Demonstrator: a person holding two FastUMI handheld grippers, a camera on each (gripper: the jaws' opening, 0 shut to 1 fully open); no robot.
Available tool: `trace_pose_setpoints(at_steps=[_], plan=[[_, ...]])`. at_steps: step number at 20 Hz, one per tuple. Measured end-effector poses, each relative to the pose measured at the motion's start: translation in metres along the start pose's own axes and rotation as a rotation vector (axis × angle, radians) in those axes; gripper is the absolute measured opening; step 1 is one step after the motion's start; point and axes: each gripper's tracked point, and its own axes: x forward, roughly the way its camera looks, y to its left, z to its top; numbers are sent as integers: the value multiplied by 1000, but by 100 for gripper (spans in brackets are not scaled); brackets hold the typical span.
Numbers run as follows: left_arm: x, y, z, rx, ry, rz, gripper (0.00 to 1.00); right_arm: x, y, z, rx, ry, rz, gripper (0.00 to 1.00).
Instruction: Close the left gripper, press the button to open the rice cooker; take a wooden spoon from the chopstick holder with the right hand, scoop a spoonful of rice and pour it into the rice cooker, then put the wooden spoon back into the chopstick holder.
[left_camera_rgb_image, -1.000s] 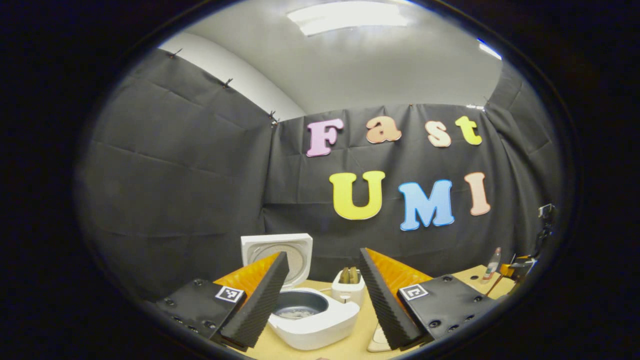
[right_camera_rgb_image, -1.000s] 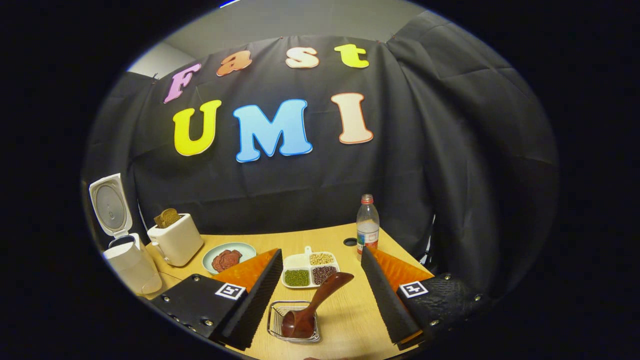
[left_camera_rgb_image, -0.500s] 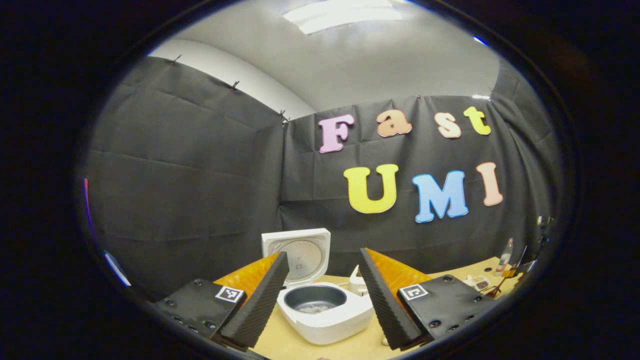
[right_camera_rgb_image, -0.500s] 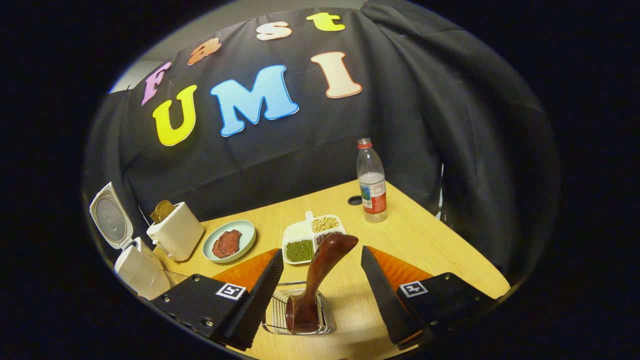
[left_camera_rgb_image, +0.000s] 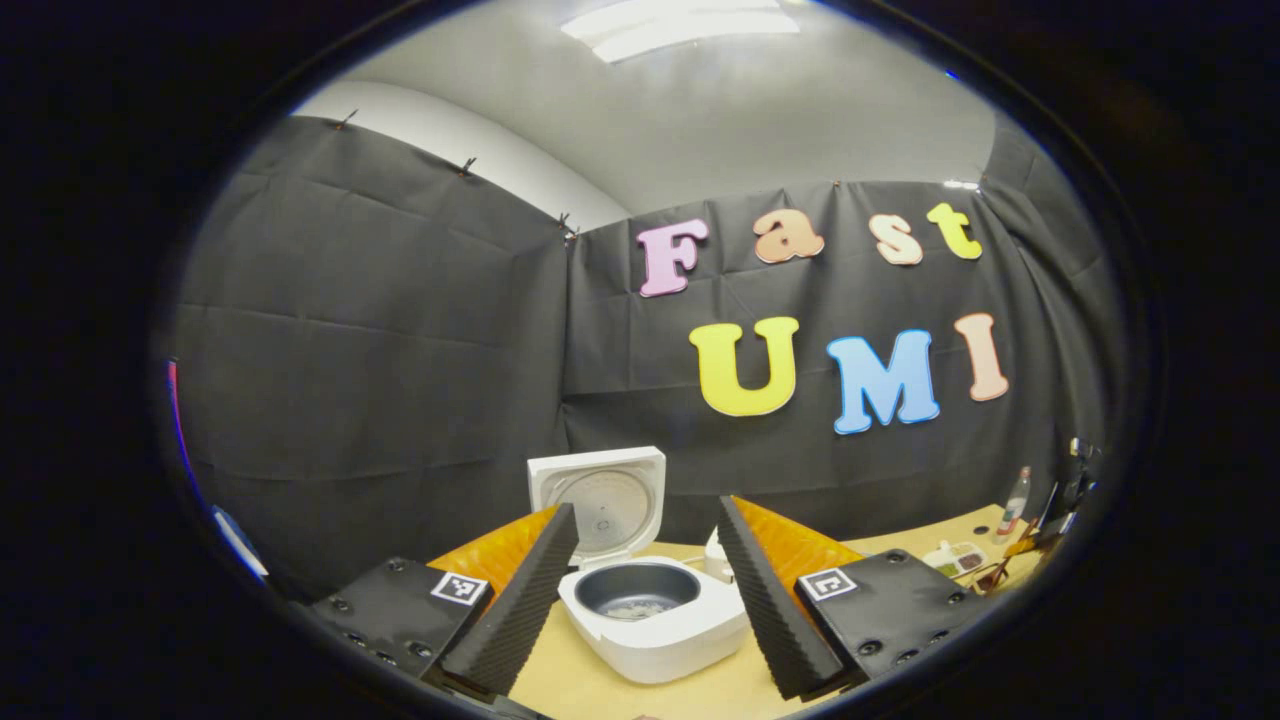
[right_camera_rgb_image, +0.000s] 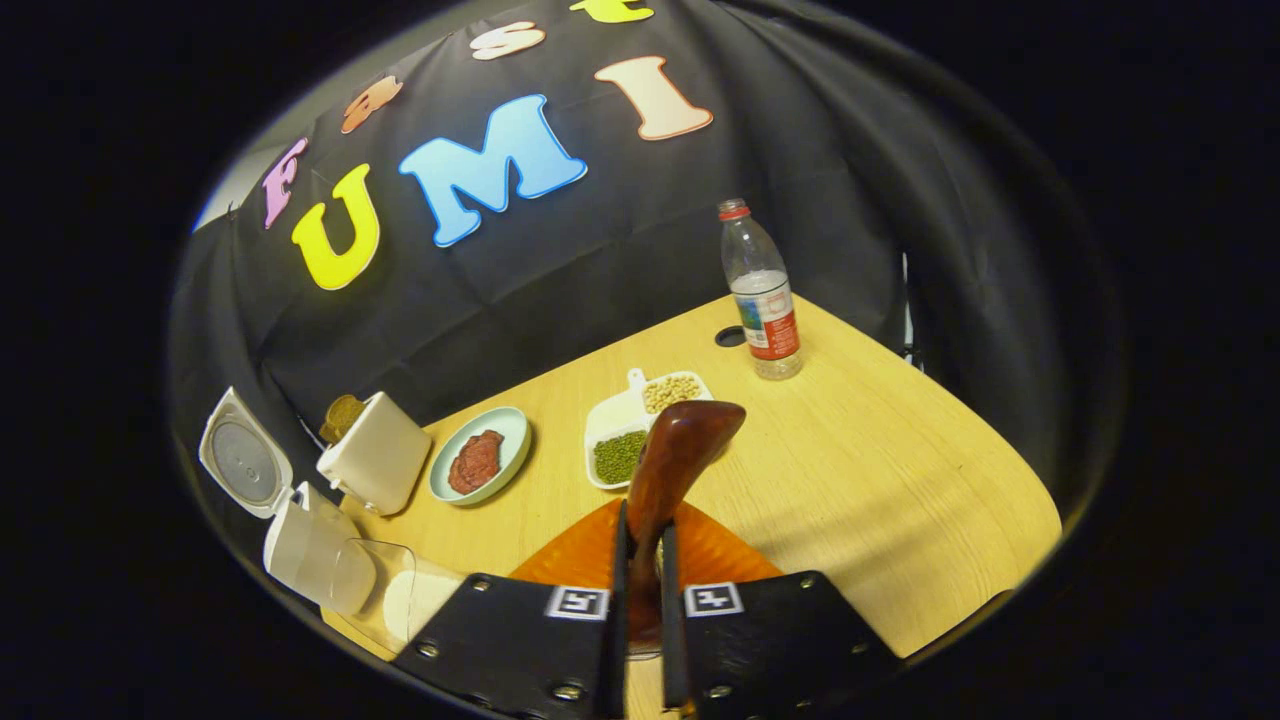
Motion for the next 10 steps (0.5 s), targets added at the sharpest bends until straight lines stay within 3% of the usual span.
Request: trace_pose_setpoints(at_steps=[4, 9, 10], plan=[[4, 5, 1, 2, -13, -22, 95, -19, 11, 9, -44, -21, 2, 13], [16, 13, -4, -39, -19, -58, 99, -54, 32, 36, -112, -106, -7, 13], [18, 15, -6, -49, -17, -65, 95, -61, 40, 42, -119, -121, 0, 13]])
